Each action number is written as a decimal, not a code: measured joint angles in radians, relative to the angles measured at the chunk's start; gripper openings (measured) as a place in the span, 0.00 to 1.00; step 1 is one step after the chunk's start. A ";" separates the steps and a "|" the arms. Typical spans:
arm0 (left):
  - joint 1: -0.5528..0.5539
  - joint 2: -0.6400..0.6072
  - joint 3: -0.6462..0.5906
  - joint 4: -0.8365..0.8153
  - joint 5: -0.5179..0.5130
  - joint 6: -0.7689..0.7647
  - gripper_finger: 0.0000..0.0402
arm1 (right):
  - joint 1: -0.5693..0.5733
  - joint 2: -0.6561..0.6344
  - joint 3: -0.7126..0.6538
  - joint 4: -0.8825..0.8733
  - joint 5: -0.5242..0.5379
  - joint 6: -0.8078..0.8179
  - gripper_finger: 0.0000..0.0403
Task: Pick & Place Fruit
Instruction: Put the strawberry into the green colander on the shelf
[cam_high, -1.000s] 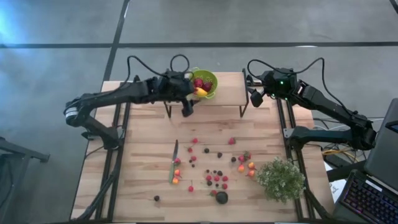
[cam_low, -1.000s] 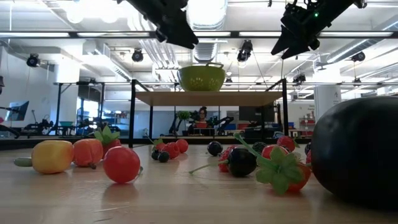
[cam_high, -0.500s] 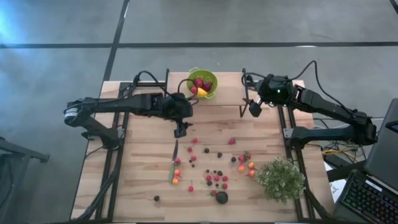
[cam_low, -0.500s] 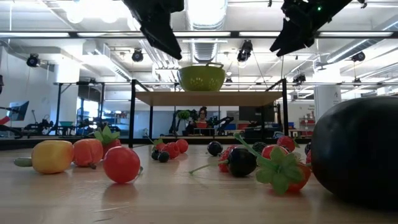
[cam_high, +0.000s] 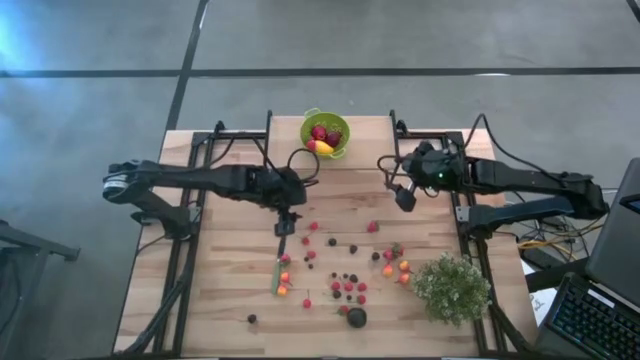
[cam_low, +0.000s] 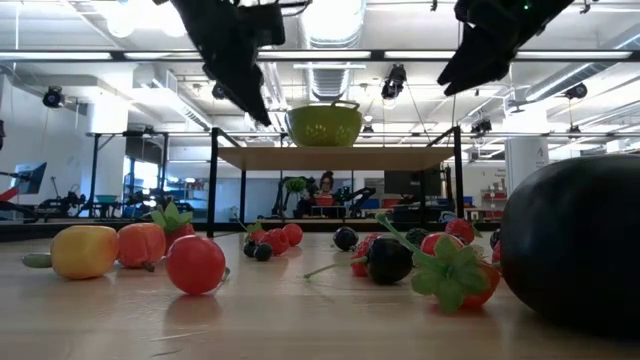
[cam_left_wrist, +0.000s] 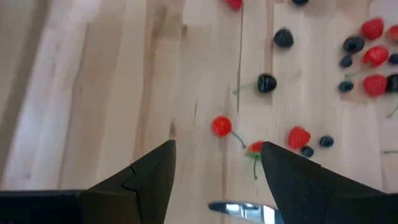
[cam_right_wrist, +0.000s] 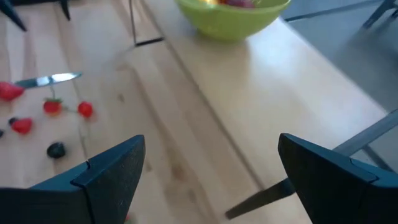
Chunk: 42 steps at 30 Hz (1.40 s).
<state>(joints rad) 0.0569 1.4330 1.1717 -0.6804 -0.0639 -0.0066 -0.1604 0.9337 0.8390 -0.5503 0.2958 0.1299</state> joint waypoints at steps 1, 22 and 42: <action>-0.001 0.000 -0.012 0.002 0.000 -0.001 0.60 | 0.007 0.000 -0.009 0.001 0.000 0.009 0.90; -0.001 0.000 -0.126 0.026 -0.001 -0.029 0.60 | 0.164 0.000 -0.214 0.112 -0.014 0.174 0.90; 0.000 0.001 -0.130 0.039 -0.009 -0.022 0.60 | 0.170 0.235 -0.271 0.273 -0.098 0.260 0.90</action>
<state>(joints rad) 0.0566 1.4337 1.0416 -0.6417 -0.0727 -0.0288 0.0093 1.1690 0.5678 -0.2775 0.1974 0.3903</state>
